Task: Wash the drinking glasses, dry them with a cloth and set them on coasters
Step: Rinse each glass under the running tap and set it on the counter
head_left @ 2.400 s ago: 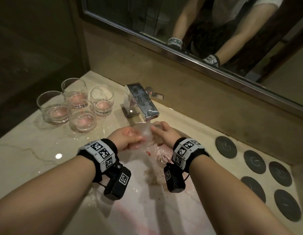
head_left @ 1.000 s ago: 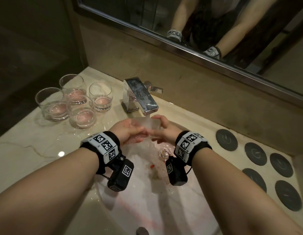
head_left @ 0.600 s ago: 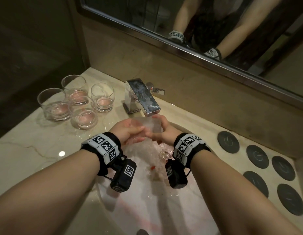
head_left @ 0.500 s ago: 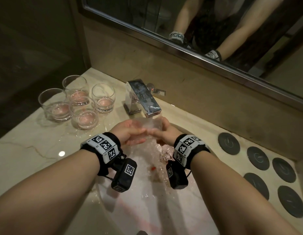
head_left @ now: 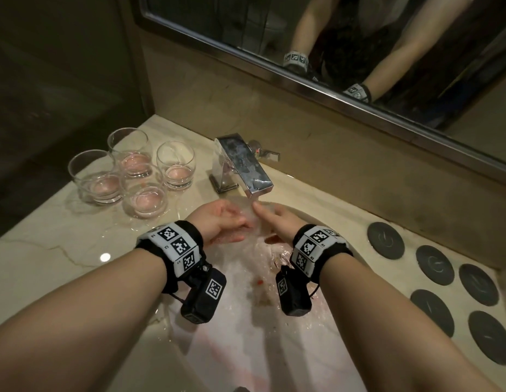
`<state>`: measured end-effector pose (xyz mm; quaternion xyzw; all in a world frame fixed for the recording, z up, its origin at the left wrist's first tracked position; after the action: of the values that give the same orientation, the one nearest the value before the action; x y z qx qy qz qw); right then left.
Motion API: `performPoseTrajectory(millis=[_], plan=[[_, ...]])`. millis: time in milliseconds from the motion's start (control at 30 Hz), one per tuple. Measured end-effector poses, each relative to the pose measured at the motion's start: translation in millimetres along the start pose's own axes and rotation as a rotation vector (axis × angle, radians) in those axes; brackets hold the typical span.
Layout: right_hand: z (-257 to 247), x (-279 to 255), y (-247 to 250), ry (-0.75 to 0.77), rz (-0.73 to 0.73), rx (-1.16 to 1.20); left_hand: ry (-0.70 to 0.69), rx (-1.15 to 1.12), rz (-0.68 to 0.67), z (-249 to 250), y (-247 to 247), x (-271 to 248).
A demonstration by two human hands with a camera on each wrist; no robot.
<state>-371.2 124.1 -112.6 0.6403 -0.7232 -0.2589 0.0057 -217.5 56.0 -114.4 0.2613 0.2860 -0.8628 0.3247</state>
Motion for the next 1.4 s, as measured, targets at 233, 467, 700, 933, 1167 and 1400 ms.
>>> performPoseTrajectory(millis=[233,467,700,933,1167,1400], plan=[[-9,-3,1,0.062,-0.276,-0.453,-0.082,0.74,0.105,2,-12,-2],[-11,-9,-5,0.16,-0.143,-0.43,-0.256,1.203,0.302,12,-21,-8],[0,-10,-6,0.145,-0.044,-0.324,-0.476,1.233,0.465,10,-4,-15],[-3,-9,-5,0.183,-0.05,-0.337,-0.402,1.097,0.498,6,-4,-16],[-4,-9,-4,0.221,-0.031,-0.306,-0.399,1.124,0.542,6,-6,-17],[-21,-15,8,0.172,-0.156,-0.757,-0.282,1.168,0.522,-4,-4,-13]])
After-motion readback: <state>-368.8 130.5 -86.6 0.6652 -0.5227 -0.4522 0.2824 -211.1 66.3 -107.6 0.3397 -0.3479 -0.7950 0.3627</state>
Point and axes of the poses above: each hand's wrist, its own x-axis towards the middle knuckle, its own y-axis out of the back of the hand, z = x × y, the point moved 2 cm from there along x, towards the middle knuckle, and after that the axes turned 15 degrees about y, right-handed, at the moved point
